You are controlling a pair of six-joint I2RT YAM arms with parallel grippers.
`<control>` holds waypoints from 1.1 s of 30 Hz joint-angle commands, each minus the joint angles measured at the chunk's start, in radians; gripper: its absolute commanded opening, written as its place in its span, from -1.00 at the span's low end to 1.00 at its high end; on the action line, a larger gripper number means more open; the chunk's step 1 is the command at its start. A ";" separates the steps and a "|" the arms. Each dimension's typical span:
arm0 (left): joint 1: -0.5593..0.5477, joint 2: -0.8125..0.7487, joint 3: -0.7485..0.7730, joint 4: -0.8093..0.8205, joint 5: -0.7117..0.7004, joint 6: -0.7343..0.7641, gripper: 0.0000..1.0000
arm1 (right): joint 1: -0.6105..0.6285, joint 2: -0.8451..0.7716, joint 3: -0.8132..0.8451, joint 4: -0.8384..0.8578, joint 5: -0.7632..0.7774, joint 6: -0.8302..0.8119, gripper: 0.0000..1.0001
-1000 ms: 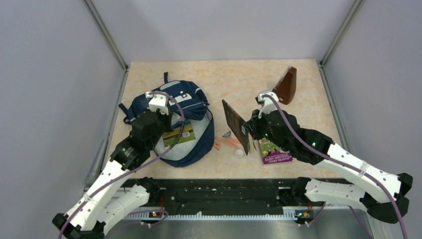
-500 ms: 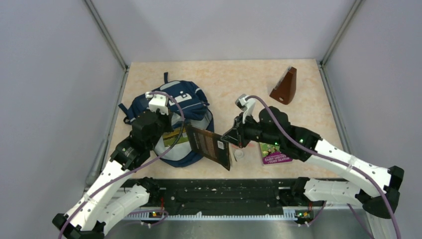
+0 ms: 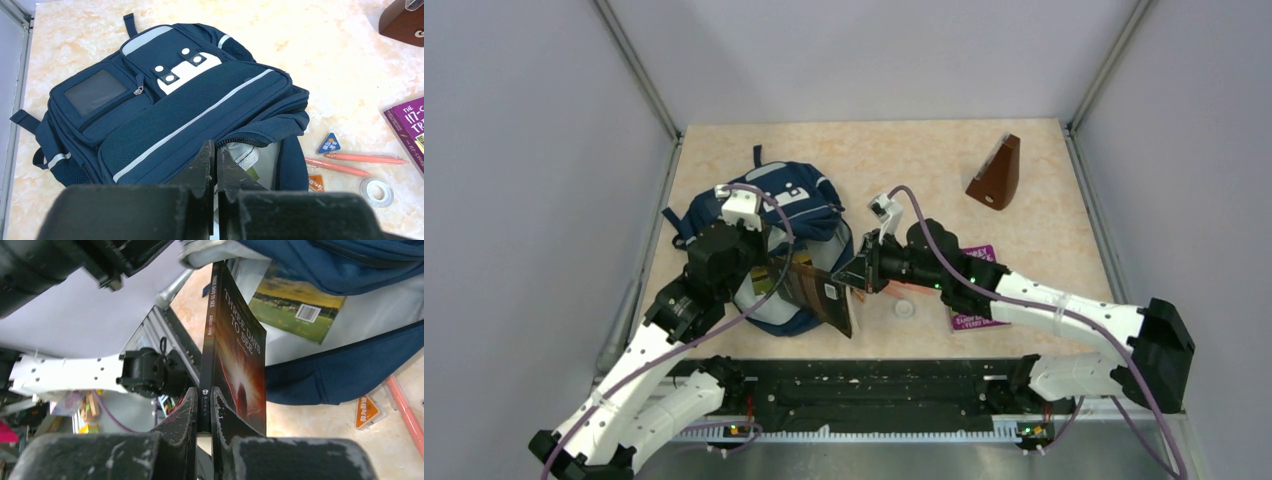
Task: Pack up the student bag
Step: Place the book in the student bag.
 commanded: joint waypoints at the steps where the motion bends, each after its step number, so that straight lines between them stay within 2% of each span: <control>1: -0.004 -0.027 0.012 0.113 0.000 -0.018 -1.00 | 0.004 0.041 -0.011 0.187 0.148 0.105 -1.00; 15: -0.003 -0.025 0.012 0.113 -0.004 -0.015 -1.00 | 0.003 0.243 -0.077 0.207 0.605 0.101 -1.00; 26: -0.004 -0.014 0.012 0.114 -0.005 -0.014 -1.00 | 0.010 0.355 -0.122 0.290 0.761 0.174 -1.00; 33: -0.005 -0.009 0.012 0.115 -0.004 -0.013 -1.00 | 0.012 0.321 -0.175 0.443 0.735 0.242 -1.00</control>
